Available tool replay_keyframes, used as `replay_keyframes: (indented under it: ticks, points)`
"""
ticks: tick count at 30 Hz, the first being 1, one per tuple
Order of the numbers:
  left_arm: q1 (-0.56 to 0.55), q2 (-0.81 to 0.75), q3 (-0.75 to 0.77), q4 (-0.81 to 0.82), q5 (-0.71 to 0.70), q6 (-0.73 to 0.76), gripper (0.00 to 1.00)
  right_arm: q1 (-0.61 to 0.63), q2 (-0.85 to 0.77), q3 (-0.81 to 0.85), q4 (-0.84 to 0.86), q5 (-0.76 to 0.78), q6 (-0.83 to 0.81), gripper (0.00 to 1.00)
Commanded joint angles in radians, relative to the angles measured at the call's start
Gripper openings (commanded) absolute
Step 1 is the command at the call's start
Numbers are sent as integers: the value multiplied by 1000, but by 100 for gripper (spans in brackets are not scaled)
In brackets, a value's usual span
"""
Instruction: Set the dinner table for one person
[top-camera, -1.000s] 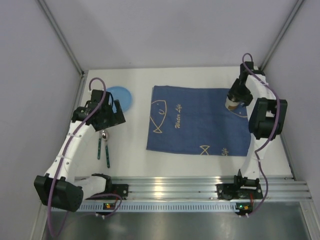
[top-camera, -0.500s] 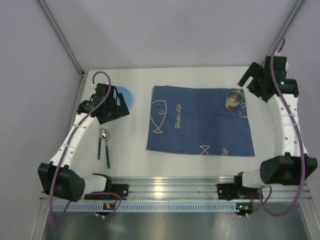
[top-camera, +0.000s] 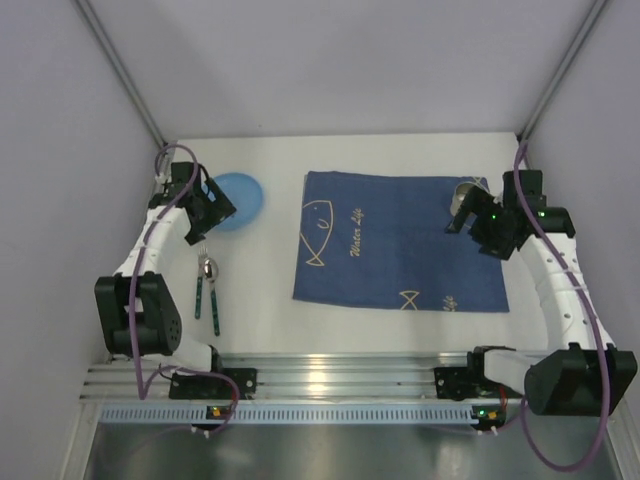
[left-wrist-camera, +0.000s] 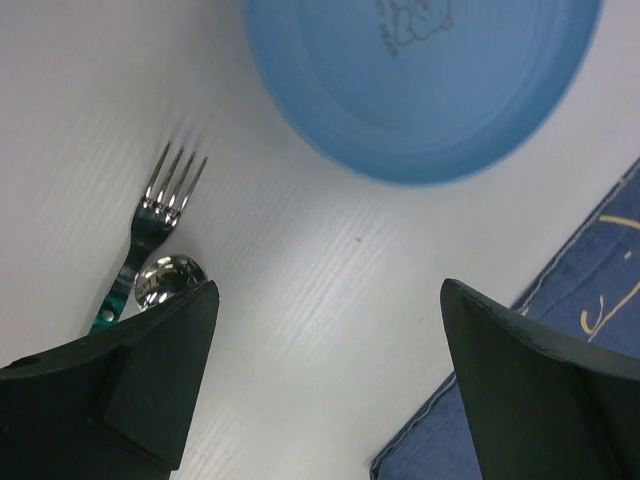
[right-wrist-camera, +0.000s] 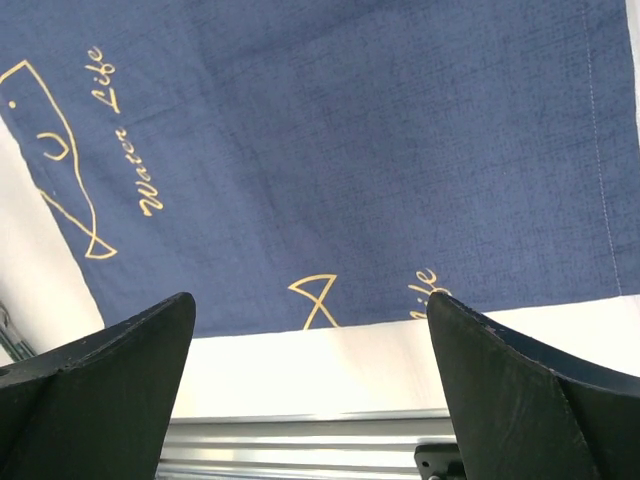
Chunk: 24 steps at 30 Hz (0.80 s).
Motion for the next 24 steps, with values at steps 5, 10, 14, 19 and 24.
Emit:
replay_keyframes:
  ticks: [5, 10, 14, 19, 24]
  points:
    - [120, 160, 23, 227, 100, -37, 98, 76, -53, 46, -17, -41, -35, 100]
    - [133, 332, 125, 228, 163, -28, 96, 94, -45, 15, -8, -47, -41, 100]
    - [135, 404, 145, 270, 147, -46, 94, 125, -19, 8, 4, -38, -50, 100]
    - [136, 479, 176, 300, 163, -77, 80, 142, 35, 20, 12, -38, -62, 100]
    - [135, 554, 211, 297, 193, -88, 33, 147, 64, 45, 13, -25, -65, 100]
